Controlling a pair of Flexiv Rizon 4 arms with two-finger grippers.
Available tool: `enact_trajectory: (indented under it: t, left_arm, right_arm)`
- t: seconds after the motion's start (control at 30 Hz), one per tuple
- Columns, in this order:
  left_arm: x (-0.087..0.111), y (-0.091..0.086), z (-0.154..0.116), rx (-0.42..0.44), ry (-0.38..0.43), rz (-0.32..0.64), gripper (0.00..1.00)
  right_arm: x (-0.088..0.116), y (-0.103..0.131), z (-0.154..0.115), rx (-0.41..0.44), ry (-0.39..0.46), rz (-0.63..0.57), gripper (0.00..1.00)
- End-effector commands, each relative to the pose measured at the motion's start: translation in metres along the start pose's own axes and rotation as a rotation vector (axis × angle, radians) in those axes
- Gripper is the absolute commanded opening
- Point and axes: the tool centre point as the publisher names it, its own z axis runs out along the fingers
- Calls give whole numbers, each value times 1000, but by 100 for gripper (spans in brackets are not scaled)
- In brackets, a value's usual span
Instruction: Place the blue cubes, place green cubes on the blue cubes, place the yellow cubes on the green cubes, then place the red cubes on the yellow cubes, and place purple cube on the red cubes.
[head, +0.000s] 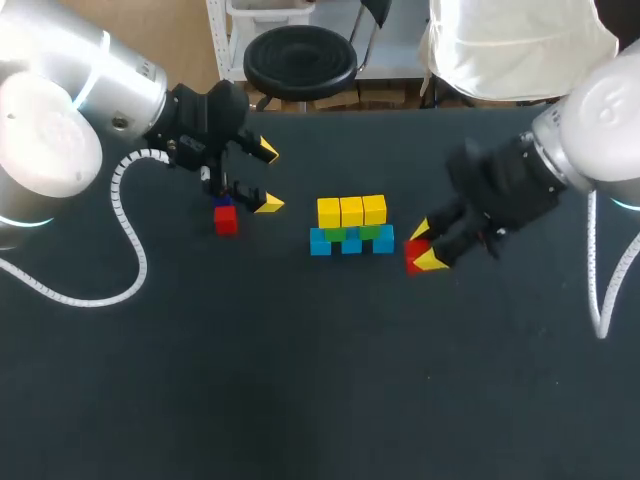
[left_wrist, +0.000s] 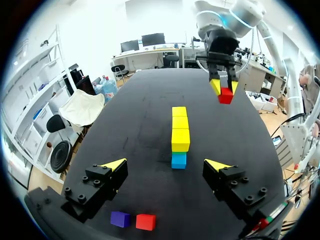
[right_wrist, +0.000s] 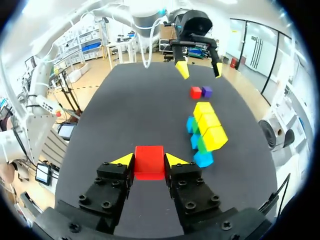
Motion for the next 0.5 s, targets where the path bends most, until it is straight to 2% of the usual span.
enact_trajectory:
  t: [0.03, 0.5]
  left_arm:
    - [1, 1, 0, 1, -4, 3, 100]
    - [1, 1, 0, 1, -4, 3, 100]
  right_arm:
    - [-13, 4, -9, 23, -1, -1, 0]
    - [-16, 5, -12, 38, -1, 5, 0]
